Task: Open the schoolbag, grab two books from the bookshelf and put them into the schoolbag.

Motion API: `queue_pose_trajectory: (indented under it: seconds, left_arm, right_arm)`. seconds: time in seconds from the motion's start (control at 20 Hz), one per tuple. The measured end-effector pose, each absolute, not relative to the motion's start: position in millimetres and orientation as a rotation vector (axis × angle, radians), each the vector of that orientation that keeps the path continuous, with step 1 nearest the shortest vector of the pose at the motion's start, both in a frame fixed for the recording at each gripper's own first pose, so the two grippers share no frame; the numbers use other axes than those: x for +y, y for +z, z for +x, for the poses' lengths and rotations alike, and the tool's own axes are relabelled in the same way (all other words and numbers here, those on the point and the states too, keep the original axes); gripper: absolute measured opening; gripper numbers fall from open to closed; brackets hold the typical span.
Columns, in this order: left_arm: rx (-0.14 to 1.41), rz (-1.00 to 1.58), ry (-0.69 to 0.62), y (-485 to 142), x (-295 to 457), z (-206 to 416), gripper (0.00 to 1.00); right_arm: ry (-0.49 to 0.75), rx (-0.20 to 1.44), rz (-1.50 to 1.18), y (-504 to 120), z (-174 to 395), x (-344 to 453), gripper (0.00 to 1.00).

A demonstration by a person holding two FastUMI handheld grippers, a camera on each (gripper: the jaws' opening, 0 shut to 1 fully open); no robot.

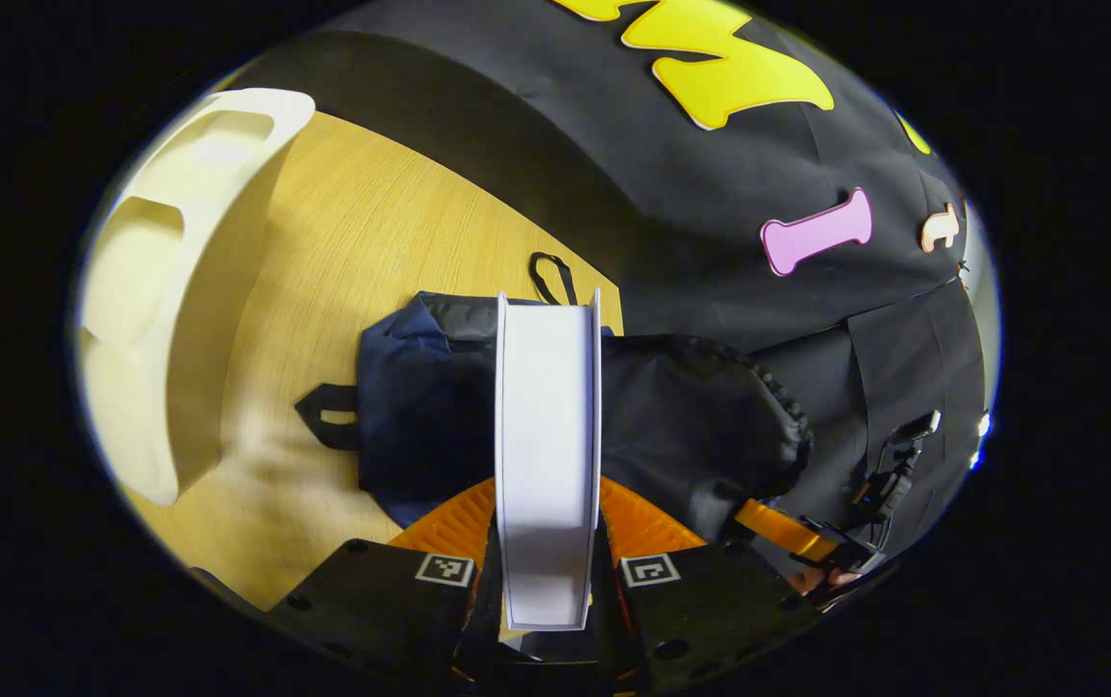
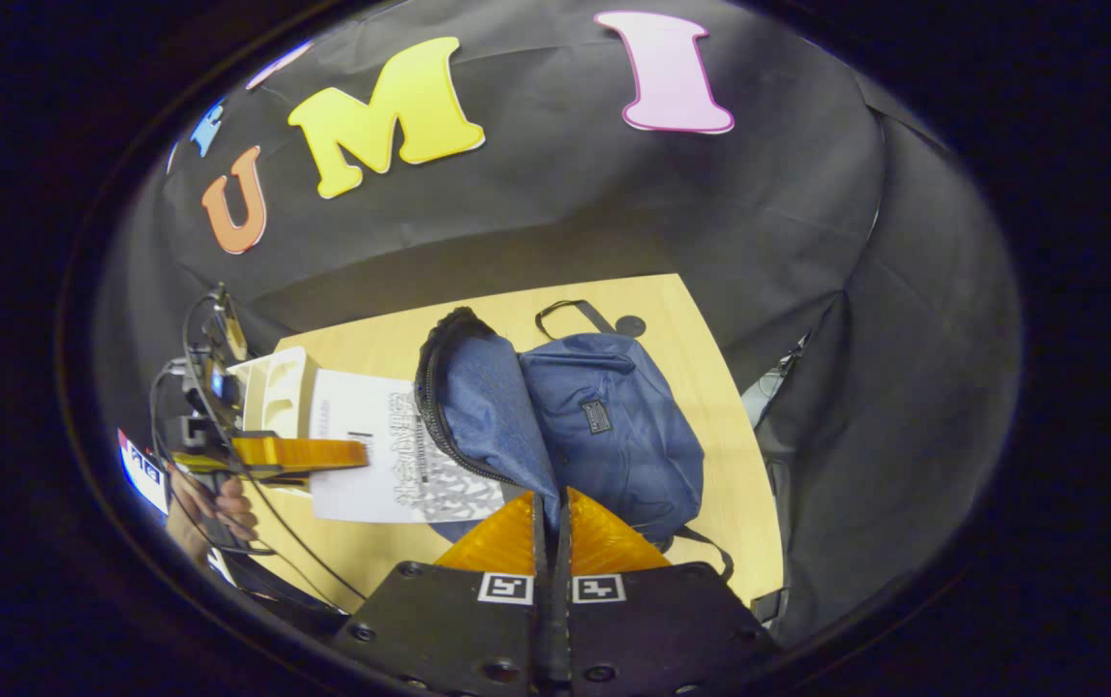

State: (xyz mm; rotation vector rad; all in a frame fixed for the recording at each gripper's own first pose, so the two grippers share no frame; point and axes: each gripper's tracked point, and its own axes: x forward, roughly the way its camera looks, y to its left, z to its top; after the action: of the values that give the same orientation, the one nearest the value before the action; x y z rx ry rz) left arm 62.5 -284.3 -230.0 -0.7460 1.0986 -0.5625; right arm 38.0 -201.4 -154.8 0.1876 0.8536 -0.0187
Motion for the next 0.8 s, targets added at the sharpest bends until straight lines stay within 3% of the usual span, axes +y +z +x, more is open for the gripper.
queue_pose_trajectory:
  seconds: [0.35, 0.8]
  left_arm:
    - [1.096, -0.832, -0.642, -262.6, -322.3, 60.5, 0.41]
    - [1.059, -0.942, -0.626, -273.6, -323.6, 74.5, 0.41]
  right_arm:
    - [0.016, 0.849, 0.210, -141.8, 42.5, -185.6, 0.00]
    - [0.071, 0.853, 0.141, -131.1, 51.3, -149.4, 0.00]
